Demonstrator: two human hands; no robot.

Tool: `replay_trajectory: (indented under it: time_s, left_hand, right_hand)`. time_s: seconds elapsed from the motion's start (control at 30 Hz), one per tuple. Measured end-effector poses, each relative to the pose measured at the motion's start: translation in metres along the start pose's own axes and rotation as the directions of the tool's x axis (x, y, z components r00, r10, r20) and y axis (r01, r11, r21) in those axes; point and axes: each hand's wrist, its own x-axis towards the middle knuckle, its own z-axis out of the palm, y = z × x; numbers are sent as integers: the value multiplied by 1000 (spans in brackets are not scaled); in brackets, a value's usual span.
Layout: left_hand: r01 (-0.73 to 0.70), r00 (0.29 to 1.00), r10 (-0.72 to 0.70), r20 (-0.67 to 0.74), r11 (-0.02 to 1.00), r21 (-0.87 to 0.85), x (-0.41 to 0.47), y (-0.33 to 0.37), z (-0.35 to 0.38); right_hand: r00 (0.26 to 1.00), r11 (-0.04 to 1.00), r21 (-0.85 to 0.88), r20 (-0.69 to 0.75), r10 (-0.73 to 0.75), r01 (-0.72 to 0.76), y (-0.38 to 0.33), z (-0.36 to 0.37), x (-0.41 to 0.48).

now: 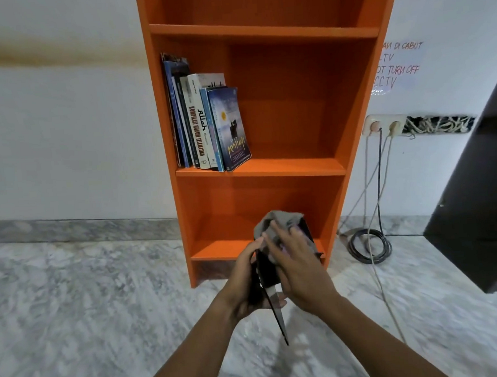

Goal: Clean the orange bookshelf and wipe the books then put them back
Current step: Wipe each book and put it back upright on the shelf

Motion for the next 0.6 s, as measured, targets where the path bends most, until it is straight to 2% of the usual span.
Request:
replay_trajectory:
  time_s: [0.07,0.13,0.27,0.4,0.47,0.6]
  left_hand:
    - [12,999,-11,38,1000,-16,-2,1,0]
    - [-2,999,4,51,999,-36,-3,0,-5]
    - [10,998,-10,56,1000,2,-1,-2,-12]
    - [39,999,-40,16,999,25,0,-1,-13]
    - [52,998,-50,-36,998,36,2,-1,-15]
    - [24,979,-9,-206,997,70,5,-1,-19]
  right_hand:
    - [994,999,35,103,-41,37,2,6,-6]
    - [987,998,36,146,-63,59,5,7,-7]
    - [975,971,-104,81,-205,213,13,10,-14]
    - [937,925,-154,64,-342,348,20,14,-30]
    - [935,928,-131,118,-334,348,27,21,-38]
    - [965,983,-34,200,-172,182,32,24,-49]
